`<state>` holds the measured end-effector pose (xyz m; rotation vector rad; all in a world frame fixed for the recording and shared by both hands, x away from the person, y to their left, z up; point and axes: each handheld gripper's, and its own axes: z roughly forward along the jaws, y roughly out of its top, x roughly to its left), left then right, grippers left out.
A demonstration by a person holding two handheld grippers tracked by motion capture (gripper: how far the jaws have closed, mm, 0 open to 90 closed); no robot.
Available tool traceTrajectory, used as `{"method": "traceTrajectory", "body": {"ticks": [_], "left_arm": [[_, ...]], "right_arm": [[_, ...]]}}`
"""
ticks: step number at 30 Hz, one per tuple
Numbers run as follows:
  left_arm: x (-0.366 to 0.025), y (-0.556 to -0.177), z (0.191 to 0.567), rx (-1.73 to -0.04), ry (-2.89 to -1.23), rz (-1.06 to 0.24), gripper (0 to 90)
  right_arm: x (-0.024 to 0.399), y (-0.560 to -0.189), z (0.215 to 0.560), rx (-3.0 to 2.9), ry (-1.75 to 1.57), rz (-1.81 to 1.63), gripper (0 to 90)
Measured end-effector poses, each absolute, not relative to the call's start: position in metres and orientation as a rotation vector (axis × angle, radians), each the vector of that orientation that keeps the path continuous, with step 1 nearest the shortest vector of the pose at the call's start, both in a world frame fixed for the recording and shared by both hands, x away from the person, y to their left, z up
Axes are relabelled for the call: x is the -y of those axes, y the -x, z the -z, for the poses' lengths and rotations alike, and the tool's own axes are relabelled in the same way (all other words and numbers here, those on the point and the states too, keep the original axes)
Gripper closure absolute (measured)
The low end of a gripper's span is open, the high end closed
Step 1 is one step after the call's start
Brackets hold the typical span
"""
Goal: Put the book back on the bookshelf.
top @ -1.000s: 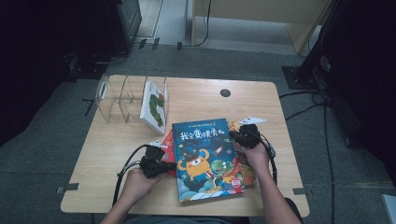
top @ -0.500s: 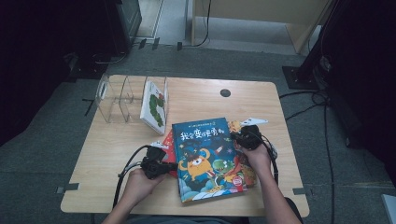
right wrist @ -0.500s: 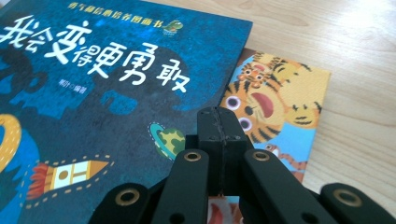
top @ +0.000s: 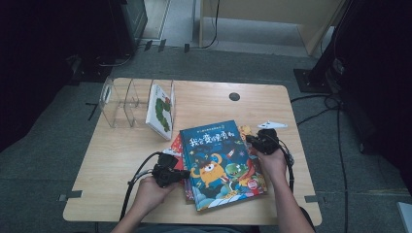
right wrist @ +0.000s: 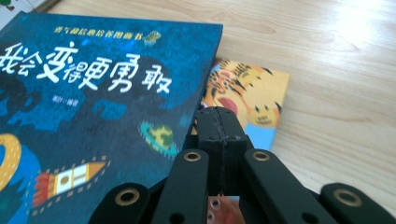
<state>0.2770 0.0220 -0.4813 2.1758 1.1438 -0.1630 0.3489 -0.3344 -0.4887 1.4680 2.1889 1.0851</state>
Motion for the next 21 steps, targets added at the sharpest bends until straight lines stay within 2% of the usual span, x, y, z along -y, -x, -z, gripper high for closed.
{"method": "traceTrajectory", "body": {"ticks": [12,21], "left_arm": [[-0.017,-0.277,0.482,-1.128,-2.177,0.176,90.0],[-0.014,-0.271,0.482,-1.129,-2.181,0.177,90.0]], "right_arm": [[0.327,-0.346,0.493,-2.224,-1.459,-1.018,90.0],[0.311,-0.359,0.492,-2.197,-1.474,-0.987,90.0]]}}
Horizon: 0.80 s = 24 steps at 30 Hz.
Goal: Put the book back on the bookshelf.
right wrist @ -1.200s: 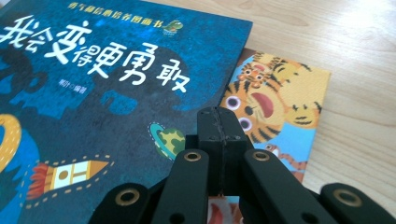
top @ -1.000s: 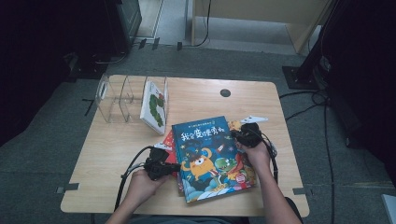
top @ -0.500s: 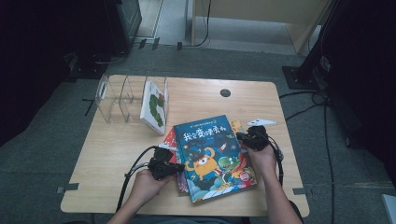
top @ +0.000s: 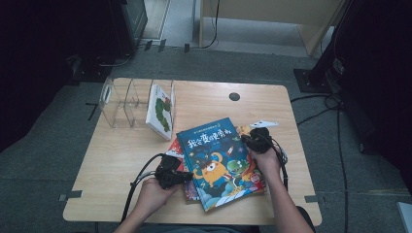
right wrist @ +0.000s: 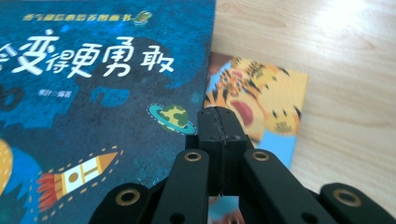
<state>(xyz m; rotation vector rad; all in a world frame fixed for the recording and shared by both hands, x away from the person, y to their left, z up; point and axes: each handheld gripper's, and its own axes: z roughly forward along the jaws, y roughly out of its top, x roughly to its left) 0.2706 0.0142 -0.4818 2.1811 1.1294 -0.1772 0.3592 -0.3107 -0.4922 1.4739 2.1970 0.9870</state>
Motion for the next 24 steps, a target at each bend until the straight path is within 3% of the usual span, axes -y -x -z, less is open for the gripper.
{"method": "traceTrajectory", "body": {"ticks": [8,24], "left_arm": [[-0.006,-0.267,0.482,-1.125,-2.183,0.169,90.0],[0.033,-0.273,0.483,-1.028,-2.226,0.137,90.0]], "right_arm": [[0.323,-0.365,0.488,-2.2,-1.456,-1.071,90.0],[0.37,-0.315,0.482,-2.066,-1.469,-1.094,90.0]]}}
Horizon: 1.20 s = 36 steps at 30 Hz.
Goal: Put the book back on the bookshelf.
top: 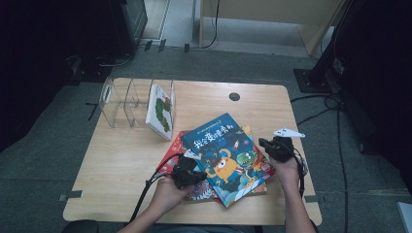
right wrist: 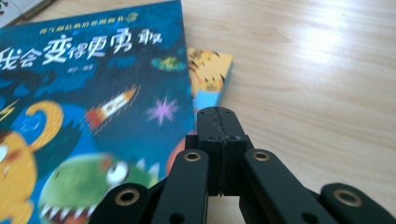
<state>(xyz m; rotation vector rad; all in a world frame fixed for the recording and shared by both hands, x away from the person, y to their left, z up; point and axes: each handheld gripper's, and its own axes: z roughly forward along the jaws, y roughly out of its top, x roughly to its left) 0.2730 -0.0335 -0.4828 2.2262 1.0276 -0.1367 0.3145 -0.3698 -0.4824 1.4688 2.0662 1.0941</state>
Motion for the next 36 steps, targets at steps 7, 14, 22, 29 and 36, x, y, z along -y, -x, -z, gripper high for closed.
{"method": "traceTrajectory", "body": {"ticks": [7,14,22,29,36], "left_arm": [[0.041,-0.282,0.48,-0.984,-2.255,0.139,86.2],[0.026,-0.3,0.468,-1.017,-2.244,0.122,86.4],[0.005,-0.32,0.455,-1.058,-2.208,0.068,86.5],[-0.011,-0.332,0.45,-1.095,-2.18,0.044,85.3],[-0.022,-0.339,0.449,-1.125,-2.173,0.012,85.4]], "right_arm": [[0.383,-0.29,0.486,-2.051,-1.499,-1.071,90.0],[0.391,-0.264,0.485,-2.043,-1.519,-1.043,90.0],[0.392,-0.254,0.488,-2.056,-1.552,-0.972,90.0],[0.389,-0.233,0.489,-2.06,-1.558,-0.985,90.0],[0.395,-0.219,0.489,-2.079,-1.586,-0.945,90.0]]}}
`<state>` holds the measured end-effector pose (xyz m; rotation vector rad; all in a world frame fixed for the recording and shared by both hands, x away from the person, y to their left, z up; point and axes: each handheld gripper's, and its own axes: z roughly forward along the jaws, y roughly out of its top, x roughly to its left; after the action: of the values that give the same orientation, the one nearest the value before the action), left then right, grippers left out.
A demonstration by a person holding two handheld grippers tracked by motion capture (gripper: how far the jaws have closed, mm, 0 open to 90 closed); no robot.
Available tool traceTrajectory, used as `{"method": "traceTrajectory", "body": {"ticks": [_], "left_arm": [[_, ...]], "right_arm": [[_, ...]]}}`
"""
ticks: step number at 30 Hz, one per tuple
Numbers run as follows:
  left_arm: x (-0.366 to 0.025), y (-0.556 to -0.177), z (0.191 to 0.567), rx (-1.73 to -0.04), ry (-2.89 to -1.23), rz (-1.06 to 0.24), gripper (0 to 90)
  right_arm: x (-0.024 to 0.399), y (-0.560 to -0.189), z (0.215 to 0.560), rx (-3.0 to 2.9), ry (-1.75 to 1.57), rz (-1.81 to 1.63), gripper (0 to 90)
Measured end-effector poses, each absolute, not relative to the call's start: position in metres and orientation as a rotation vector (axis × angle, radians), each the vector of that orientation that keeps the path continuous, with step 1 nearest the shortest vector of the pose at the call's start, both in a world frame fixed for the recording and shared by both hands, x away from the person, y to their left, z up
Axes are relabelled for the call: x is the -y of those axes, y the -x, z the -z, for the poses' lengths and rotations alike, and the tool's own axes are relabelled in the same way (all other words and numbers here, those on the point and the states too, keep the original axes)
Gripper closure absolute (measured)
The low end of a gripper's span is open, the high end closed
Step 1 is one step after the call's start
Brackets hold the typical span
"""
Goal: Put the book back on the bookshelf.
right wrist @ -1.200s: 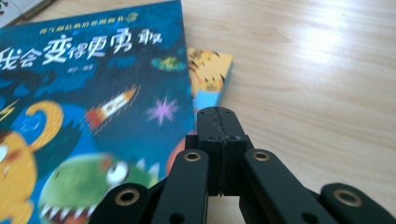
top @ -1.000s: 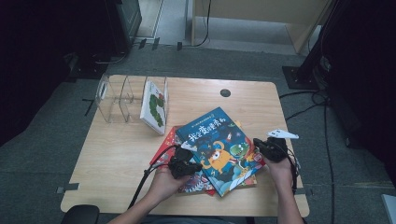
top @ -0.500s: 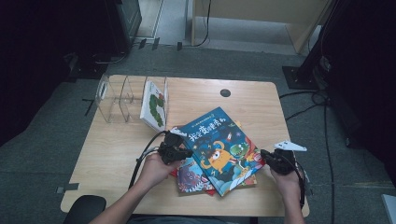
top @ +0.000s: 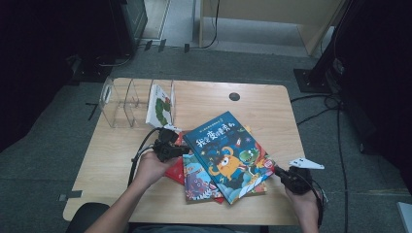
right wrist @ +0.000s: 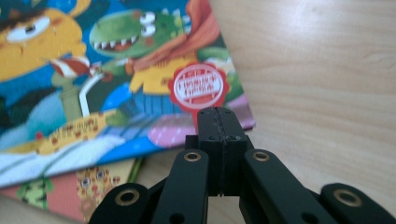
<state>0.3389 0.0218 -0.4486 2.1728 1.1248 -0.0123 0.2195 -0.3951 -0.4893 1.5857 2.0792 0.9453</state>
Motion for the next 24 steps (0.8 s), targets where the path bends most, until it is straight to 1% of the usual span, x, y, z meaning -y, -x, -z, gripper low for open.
{"method": "traceTrajectory", "body": {"ticks": [11,24], "left_arm": [[-0.035,-0.348,0.453,-1.195,-2.162,-0.026,84.7],[-0.051,-0.348,0.458,-1.269,-2.145,-0.071,84.2]], "right_arm": [[0.396,-0.227,0.491,-2.079,-1.592,-0.951,90.0],[0.401,-0.257,0.493,-2.062,-1.605,-0.947,90.0]]}}
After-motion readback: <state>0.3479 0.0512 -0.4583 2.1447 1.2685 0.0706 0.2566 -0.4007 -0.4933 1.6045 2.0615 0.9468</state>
